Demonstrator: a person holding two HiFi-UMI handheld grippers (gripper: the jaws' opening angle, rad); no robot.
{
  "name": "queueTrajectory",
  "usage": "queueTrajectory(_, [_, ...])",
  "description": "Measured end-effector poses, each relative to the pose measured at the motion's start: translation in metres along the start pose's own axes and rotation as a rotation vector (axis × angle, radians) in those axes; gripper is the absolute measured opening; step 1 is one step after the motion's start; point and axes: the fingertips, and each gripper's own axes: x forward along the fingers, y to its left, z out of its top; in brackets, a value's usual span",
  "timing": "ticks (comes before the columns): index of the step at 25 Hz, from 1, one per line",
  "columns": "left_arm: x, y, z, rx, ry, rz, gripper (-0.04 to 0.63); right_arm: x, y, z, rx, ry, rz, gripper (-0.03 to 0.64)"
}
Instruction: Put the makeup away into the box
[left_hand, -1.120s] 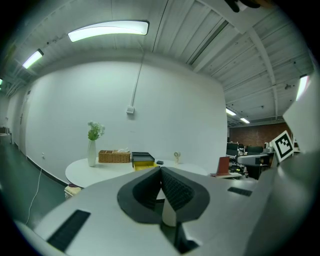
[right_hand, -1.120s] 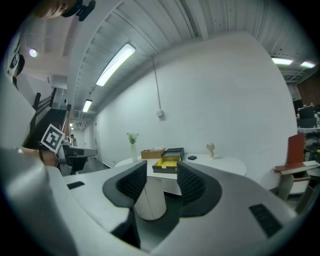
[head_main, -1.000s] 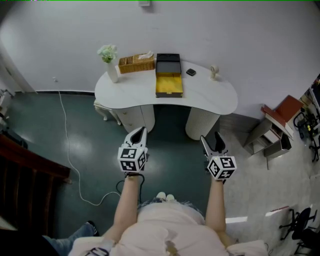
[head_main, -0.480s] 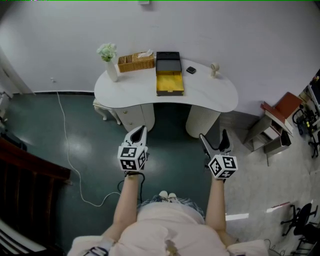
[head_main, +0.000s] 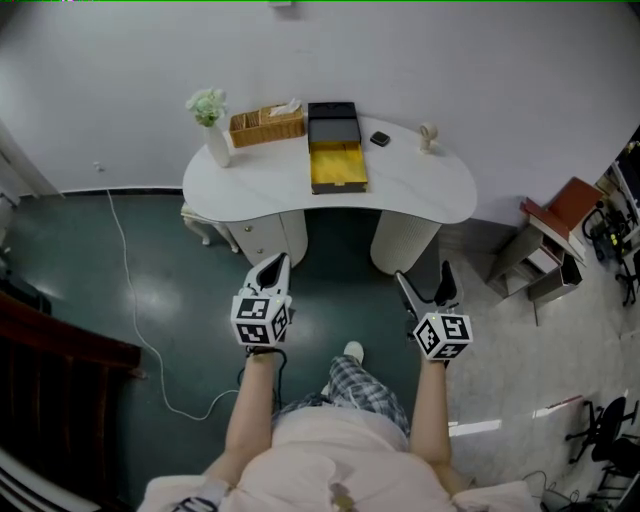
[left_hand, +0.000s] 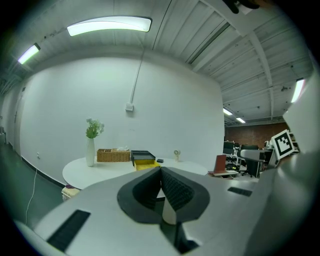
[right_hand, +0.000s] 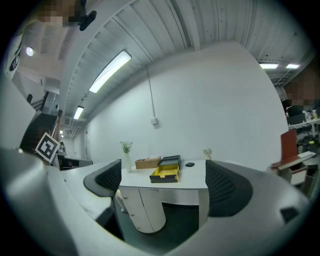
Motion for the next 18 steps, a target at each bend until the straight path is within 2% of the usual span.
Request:
queueTrajectory(10, [0.054,0.037,0.013,-0.009,-0.006,0.023,0.026,0.073,-0.012,0.005,-0.016,0.005,0.021,0.514])
queueTrajectory(18, [0.162,0.077,0.031,-0.004,-0.016,0.044,0.026,0.187,-0.060,0.003,-0.012,0.001,0.035,0.512])
